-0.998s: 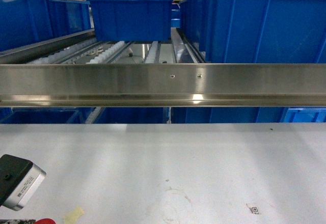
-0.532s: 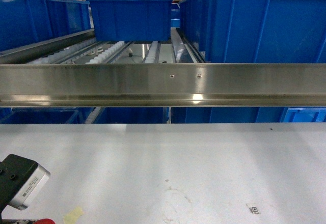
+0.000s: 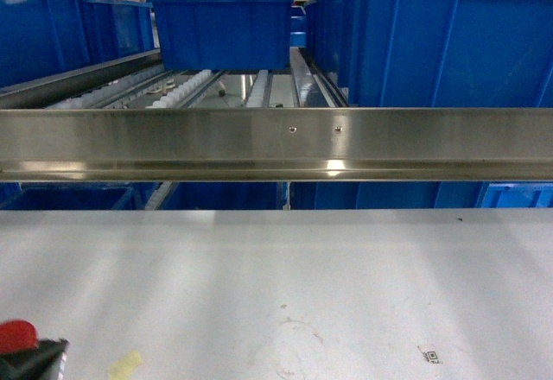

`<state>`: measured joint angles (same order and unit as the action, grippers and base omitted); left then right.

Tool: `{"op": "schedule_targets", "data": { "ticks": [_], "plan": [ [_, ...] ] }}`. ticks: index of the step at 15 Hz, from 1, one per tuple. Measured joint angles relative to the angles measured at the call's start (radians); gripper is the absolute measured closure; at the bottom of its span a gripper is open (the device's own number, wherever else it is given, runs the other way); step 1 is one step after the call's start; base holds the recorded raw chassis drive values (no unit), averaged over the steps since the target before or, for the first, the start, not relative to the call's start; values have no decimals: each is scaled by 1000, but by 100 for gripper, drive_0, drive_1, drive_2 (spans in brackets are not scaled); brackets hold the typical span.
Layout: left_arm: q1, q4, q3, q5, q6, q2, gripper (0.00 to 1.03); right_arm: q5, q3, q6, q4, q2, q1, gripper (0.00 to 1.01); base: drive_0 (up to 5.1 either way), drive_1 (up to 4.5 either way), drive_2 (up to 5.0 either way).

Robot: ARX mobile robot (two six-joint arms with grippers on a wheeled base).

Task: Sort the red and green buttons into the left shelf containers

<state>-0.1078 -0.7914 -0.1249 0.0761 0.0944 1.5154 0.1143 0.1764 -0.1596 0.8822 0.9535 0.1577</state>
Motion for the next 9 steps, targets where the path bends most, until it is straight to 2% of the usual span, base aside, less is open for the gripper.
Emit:
{"op": "schedule_targets", "data": {
  "ticks": [3, 5, 7, 9],
  "plan": [
    [39, 66, 39, -7, 34, -195, 70, 0, 0, 0, 1, 0, 0, 69, 0, 0, 0],
    [47, 164, 83, -38, 50, -425, 70, 0, 0, 0, 1, 0, 0, 69, 0, 0, 0],
    [60, 335, 86, -61, 50, -694, 70, 0, 0, 0, 1, 0, 0, 69, 0, 0, 0],
    [127, 603, 71, -40, 37, -1046, 70, 0, 0, 0, 1, 0, 0, 69, 0, 0, 0]
  ]
}}
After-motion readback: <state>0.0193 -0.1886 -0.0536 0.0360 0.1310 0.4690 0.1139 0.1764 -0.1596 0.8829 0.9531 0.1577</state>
